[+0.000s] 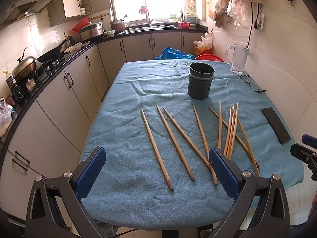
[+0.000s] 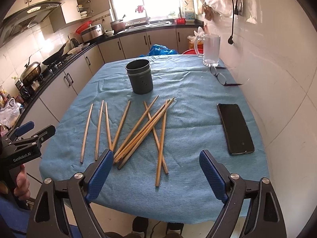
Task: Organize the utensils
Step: 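Grasp a wooden chopstick with the right tool while the left tool grasps another, then lift both held chopsticks and carry them over the black cup, then open the right tool over the cup while the left tool opens too, then grasp another chopstick with the right tool while the left tool grasps one, then lift both held chopsticks upright and carry them over the black cup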
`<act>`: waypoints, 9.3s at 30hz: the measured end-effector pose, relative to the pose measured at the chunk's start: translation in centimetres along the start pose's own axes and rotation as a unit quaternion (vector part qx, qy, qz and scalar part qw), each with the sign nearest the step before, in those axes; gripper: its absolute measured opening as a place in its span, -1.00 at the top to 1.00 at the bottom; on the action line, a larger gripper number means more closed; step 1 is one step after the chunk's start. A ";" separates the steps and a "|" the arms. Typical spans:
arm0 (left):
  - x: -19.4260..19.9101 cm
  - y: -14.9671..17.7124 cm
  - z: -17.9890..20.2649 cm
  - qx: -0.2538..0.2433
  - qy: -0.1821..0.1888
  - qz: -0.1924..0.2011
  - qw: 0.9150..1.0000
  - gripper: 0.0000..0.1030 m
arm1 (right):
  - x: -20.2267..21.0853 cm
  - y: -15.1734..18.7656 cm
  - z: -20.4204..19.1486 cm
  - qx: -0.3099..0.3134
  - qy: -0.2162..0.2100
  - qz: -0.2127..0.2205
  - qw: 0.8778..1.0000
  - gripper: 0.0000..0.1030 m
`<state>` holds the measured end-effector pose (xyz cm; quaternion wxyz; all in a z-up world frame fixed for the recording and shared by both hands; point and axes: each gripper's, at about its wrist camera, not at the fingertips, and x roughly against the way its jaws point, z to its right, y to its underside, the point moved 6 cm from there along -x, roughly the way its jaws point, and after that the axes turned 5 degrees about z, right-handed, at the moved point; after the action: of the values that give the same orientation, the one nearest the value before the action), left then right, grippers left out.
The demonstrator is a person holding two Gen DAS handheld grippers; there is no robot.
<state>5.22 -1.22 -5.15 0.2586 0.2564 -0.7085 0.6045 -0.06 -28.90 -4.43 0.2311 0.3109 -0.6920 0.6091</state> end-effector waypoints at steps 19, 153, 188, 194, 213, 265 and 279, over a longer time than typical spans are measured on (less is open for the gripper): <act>-2.7 1.5 -5.4 0.123 -0.011 -0.094 0.988 -0.73 | -11.2 -1.8 5.1 -0.141 -0.078 -0.128 0.979 0.24; -17.3 -25.7 4.4 0.100 0.202 -0.053 0.973 0.86 | -25.8 -27.2 -2.9 -0.095 -0.037 0.087 0.991 0.83; -10.1 -11.7 -1.0 0.133 0.169 -0.070 0.974 0.28 | -14.6 -10.3 5.8 -0.204 -0.053 -0.035 0.977 0.25; -11.7 -6.0 -2.3 0.160 0.152 -0.127 0.967 0.28 | -15.9 -5.2 7.6 -0.252 -0.046 -0.087 0.963 0.24; -12.6 -3.1 -3.7 0.191 0.140 -0.163 0.958 0.28 | -20.4 -3.2 7.1 -0.291 -0.051 -0.155 0.943 0.25; -19.3 -3.1 -0.3 0.107 0.084 -0.223 0.965 0.88 | -13.0 -9.0 6.4 -0.168 -0.051 -0.047 0.983 0.85; -11.0 -7.7 -2.2 0.123 0.106 -0.117 0.980 0.88 | -11.1 -10.2 3.5 -0.121 -0.071 -0.023 0.990 0.85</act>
<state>18.59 0.49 -6.69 0.3677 0.3019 -0.5624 0.6762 15.16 -31.32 -5.56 0.2309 0.3388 -0.7681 0.4918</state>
